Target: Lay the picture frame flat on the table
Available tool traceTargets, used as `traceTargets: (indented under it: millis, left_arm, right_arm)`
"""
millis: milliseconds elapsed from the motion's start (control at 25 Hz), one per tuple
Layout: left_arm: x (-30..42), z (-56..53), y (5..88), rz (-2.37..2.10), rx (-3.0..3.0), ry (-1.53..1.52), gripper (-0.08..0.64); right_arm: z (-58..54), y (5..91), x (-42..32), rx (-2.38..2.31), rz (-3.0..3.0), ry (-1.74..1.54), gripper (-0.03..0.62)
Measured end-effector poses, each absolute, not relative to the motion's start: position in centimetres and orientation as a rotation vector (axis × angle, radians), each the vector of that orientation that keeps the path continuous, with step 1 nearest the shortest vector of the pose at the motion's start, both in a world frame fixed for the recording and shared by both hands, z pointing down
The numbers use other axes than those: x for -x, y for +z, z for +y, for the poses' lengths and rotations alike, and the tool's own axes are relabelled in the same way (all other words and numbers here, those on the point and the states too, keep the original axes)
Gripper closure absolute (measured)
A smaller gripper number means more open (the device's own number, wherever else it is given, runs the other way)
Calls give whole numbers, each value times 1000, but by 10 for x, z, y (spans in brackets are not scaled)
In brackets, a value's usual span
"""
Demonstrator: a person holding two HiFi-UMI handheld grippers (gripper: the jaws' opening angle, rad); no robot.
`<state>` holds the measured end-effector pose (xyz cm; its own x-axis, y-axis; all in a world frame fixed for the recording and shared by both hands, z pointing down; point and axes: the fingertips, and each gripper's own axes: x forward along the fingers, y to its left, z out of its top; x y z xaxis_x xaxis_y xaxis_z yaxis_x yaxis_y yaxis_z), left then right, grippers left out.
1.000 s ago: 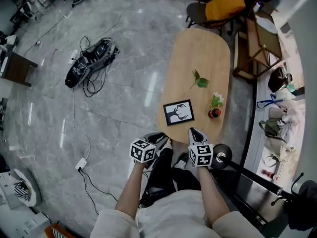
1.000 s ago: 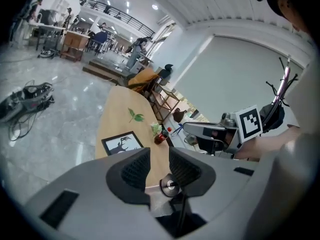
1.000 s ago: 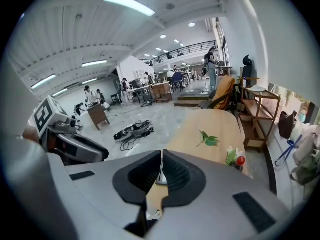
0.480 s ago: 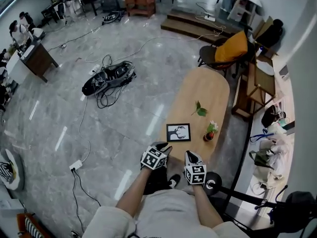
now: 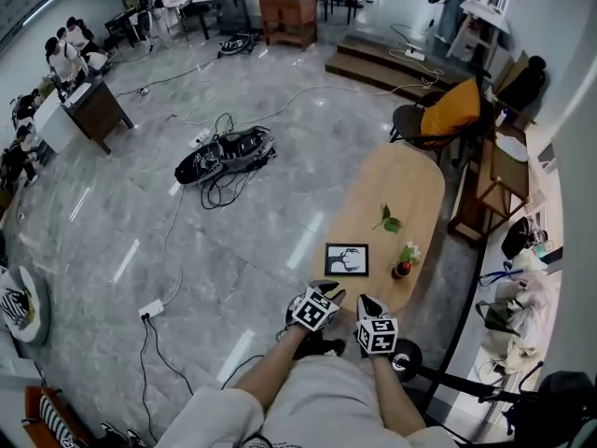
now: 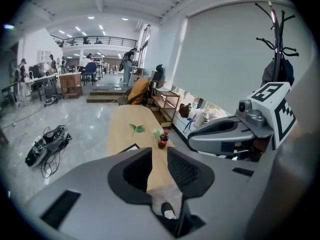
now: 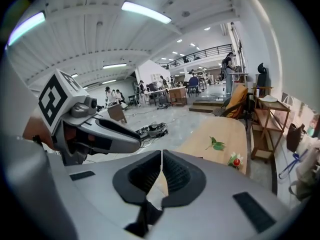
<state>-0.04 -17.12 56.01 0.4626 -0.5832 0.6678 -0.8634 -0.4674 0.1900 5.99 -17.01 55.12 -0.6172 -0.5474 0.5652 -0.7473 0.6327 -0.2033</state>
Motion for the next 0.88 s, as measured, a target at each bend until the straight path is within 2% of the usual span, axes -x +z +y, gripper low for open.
traceTargets:
  millis: [320, 640, 880]
  left_arm:
    - [-5, -166, 559, -1216, -2200, 738, 455]
    - [3, -159, 559, -1281, -2179, 731, 526]
    - [0, -155, 552, -1254, -2158, 653, 538]
  right_arm:
    - [-173, 555, -70, -1042, -2404, 646, 557]
    - [-168, 559, -69, -1022, -2431, 670, 557]
    - [-166, 565, -76, -1033, -2418, 723, 557]
